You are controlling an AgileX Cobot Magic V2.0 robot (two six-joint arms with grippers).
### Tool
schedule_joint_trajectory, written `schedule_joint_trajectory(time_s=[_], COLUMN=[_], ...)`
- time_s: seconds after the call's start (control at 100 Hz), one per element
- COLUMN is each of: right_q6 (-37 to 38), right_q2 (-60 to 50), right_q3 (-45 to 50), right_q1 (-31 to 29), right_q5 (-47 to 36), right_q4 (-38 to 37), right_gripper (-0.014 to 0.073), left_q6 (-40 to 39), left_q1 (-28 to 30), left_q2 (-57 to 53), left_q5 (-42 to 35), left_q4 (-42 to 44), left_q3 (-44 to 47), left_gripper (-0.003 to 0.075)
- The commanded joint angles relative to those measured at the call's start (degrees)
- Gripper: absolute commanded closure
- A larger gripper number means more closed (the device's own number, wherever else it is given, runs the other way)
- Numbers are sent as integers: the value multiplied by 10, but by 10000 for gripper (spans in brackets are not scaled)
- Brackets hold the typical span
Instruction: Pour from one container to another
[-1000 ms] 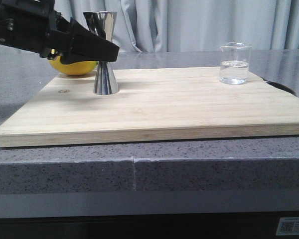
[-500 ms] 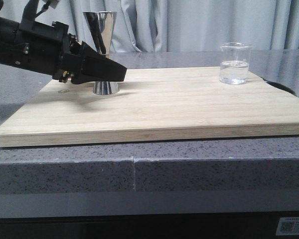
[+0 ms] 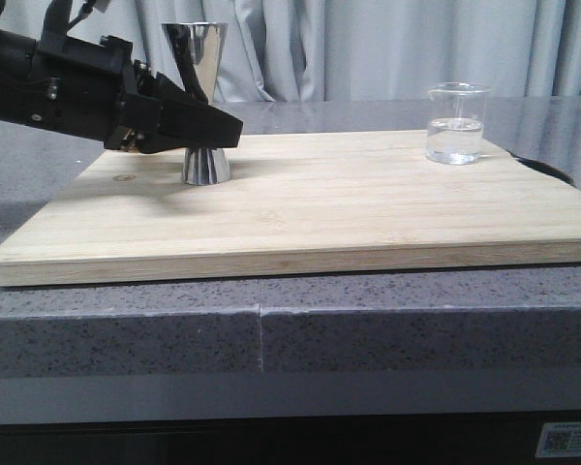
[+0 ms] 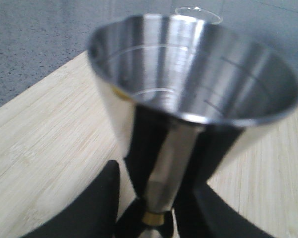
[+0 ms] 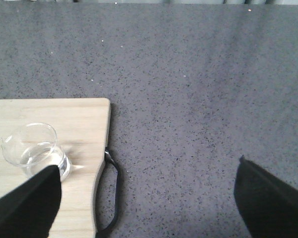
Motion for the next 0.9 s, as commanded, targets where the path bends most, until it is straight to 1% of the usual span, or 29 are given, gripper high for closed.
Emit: schedule_joint_trajectory(time_s=[0.0,0.09,0.16,0.34,0.54,0.63,0.75,0.89], right_q6=[-3,-3,-3,-3,-3,-4,-4,-4], right_q2=[4,17,25,37,38,38,38,38], right_q3=[-21,-21,-21,-21,-16,-3,36,93], right_q1=[-1,-1,-1,-1,-1,3,31,84], right_q5=[-46,-49,-59,-92,-92,-108,-172,-298], right_q4=[-6,-6,-6,-6,-6,-6,-6,-32], right_gripper=[-44,-44,-44,-44,-43,-42,-42,-42], left_q6=[-2,-2,-2,-2,-2,-2,-2,-2], left_q1=[-6,-6,-6,-6,-6,-6,-6,-6], left_q2=[-25,-25,-25,-25,-28,-28,-28,-28], left_q5=[36,36,36,44,56,62,70,71], left_q4=[-37,-37,-37,-37,-34,-34,-33,-19], left_q3=[-16,-16,-16,-16,-16,-16,-17,-28], left_gripper=[574,621,643,673,709,711,711,711])
